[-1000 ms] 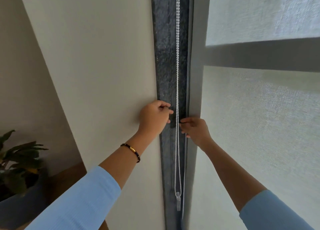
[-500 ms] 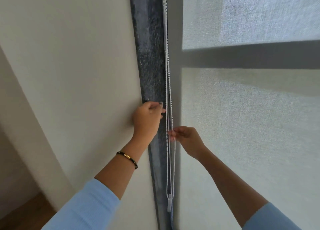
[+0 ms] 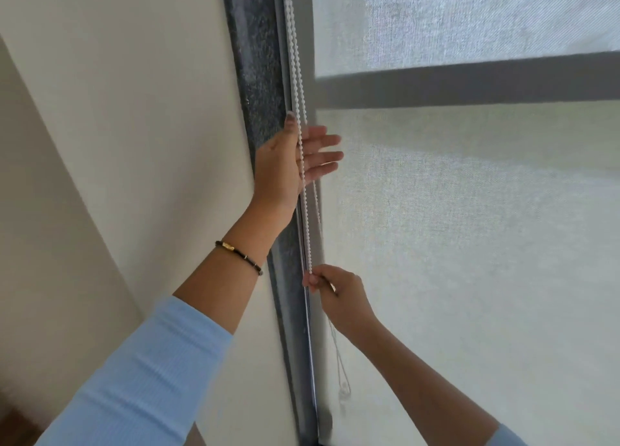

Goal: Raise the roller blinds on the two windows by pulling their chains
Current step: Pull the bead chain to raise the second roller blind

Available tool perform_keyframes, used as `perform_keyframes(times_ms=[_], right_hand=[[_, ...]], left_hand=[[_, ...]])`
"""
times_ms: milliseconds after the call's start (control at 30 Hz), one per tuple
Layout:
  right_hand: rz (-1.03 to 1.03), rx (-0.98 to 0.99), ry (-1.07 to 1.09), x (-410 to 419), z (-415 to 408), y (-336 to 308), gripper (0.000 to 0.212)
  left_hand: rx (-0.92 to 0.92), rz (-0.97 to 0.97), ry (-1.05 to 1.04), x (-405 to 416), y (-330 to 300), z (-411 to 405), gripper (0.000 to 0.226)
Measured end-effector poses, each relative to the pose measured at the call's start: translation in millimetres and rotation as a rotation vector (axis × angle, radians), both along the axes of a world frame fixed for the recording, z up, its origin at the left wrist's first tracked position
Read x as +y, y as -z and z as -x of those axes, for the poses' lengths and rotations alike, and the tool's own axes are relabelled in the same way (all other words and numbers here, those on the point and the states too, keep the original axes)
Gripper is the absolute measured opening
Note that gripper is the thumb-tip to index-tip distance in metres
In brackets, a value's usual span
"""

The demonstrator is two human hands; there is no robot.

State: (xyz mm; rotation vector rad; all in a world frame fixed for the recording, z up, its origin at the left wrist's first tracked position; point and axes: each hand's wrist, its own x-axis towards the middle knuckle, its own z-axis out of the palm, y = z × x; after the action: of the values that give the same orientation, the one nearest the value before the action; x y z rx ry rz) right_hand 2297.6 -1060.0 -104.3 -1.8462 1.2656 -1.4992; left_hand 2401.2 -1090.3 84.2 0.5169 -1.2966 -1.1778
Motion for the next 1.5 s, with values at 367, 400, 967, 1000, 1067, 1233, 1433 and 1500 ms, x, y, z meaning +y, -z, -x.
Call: perform_keyframes(times_ms=[367,400,967,1000,1067,1233,1433,1500], right_hand=[[0.028,0.117,0.034,25.1,-0.9,20.4,0.037],[0.003,0.125,0.029,25.9,1.0,22.7,0.031],[-0.039,-0.401,-0.370,54.3,34.2,-112.1,0.028],[-0.025,-0.388,-0.434,57.2,29.3,-132.0,0.030],[-0.020,-0.346,-0.497,60.6,17.4,-164.8,0.032],[0.020,-0.507,-0.472,57.4,-5.4,-225.8,0.033],[0.242,-0.382,-0.202,46.7,-30.3,-252.2,0.038],[0.319,-0.364,-0.159,43.9,-34.1,-243.6,0.040]], left_hand=[[0.061,0.143,-0.081,46.3,-46.5,11.5,0.060],[0.068,0.157,-0.073,50.4,-41.1,13.2,0.060],[-0.093,0.041,-0.007,84.5,110.6,-21.5,0.050],[-0.100,0.004,0.014,85.3,123.8,-18.4,0.048],[-0.149,-0.058,0.050,87.3,148.8,-12.3,0.046],[-0.276,-0.170,0.117,86.7,208.1,-6.1,0.055],[-0.417,-0.120,0.132,67.2,200.3,-8.3,0.069],[-0.475,-0.033,0.102,56.6,172.4,-6.7,0.079]])
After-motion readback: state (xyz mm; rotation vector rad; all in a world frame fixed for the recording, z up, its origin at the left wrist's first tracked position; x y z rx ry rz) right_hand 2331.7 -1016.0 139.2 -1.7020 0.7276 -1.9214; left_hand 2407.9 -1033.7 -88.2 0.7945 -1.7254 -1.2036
